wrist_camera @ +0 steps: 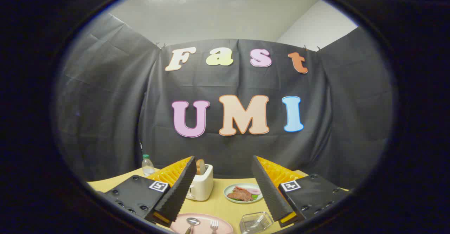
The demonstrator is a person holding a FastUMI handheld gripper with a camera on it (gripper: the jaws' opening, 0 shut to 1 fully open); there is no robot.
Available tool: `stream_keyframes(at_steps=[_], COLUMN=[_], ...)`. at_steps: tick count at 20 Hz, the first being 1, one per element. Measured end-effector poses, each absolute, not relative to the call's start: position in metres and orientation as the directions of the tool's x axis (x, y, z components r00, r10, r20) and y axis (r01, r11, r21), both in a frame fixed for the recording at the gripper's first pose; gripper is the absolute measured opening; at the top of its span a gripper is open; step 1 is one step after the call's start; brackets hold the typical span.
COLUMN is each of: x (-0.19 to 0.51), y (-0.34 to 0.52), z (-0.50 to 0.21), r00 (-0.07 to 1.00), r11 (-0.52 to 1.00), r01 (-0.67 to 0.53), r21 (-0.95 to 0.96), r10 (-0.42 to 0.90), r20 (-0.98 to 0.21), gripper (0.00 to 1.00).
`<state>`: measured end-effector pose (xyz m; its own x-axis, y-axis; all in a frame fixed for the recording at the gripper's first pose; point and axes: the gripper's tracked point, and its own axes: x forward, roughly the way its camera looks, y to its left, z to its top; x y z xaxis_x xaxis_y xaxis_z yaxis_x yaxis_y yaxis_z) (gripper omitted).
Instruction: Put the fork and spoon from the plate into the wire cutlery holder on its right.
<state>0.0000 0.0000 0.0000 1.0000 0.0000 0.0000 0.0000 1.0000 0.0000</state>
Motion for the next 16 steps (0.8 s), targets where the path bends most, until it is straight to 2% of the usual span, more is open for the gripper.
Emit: stream_keyframes(at_steps=[16], x=[-0.001], y=[-0.006], z=[-0.017], r00=[0.998], r11=[1.0], r01=[-0.02], r21=[-0.014], r10=[0.02], r20=[-0.059], gripper=[0.99])
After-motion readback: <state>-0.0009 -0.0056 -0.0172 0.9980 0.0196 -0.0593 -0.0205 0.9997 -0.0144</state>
